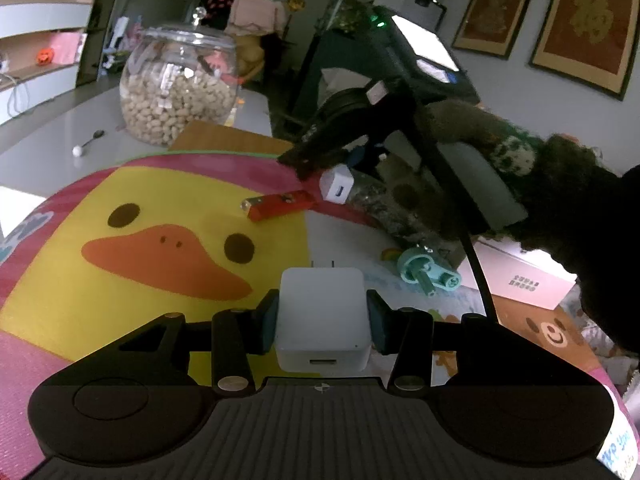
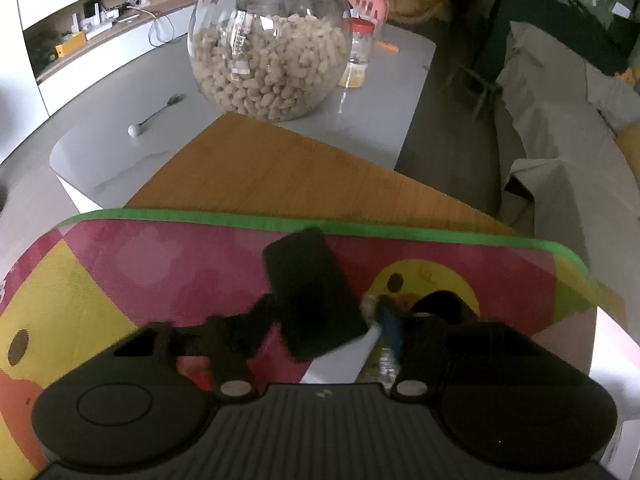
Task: Organize rigid objects
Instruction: 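Hold the white cube in the left tool while the right tool grasps the red packaged stick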
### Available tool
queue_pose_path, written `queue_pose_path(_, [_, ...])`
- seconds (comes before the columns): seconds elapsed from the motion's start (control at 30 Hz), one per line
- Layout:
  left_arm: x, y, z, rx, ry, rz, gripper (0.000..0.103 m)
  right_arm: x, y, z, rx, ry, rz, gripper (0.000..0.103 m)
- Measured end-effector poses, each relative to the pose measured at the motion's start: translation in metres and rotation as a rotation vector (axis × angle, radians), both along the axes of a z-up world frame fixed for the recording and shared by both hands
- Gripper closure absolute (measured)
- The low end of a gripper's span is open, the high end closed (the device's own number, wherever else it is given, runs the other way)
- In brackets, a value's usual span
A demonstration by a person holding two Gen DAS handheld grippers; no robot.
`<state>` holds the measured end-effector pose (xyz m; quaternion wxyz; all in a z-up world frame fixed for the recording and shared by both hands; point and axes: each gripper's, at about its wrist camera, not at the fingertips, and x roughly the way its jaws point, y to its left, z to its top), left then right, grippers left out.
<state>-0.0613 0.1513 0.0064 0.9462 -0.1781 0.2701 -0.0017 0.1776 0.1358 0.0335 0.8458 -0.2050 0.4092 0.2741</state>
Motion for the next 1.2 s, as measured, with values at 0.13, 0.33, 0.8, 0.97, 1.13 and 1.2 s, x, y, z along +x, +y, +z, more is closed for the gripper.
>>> queue_pose_path(0.13, [0.000,0.002,-0.001,-0.011,0.000,0.000,0.053,-0.025,-0.025,0.026,0.089,-0.023,0.031,0.081])
queue_pose_path(0.33, [0.001,0.000,0.000,0.003,0.001,0.000,0.053,-0.092,-0.091,0.053,0.183,-0.024,0.094,0.094])
queue_pose_path(0.8, [-0.029,0.009,0.023,0.124,-0.054,0.061,0.053,-0.127,-0.101,0.024,0.253,0.029,0.157,0.022])
queue_pose_path(0.97, [-0.041,0.032,0.027,0.117,-0.052,0.129,0.053,-0.110,-0.056,0.003,0.246,0.030,0.178,0.022])
queue_pose_path(1.13, [-0.043,0.036,0.025,0.082,-0.052,0.111,0.053,-0.075,-0.022,-0.016,0.200,0.075,0.134,0.021])
queue_pose_path(1.2, [-0.042,0.035,0.023,0.073,-0.048,0.096,0.053,-0.070,-0.015,-0.016,0.191,0.053,0.131,0.018])
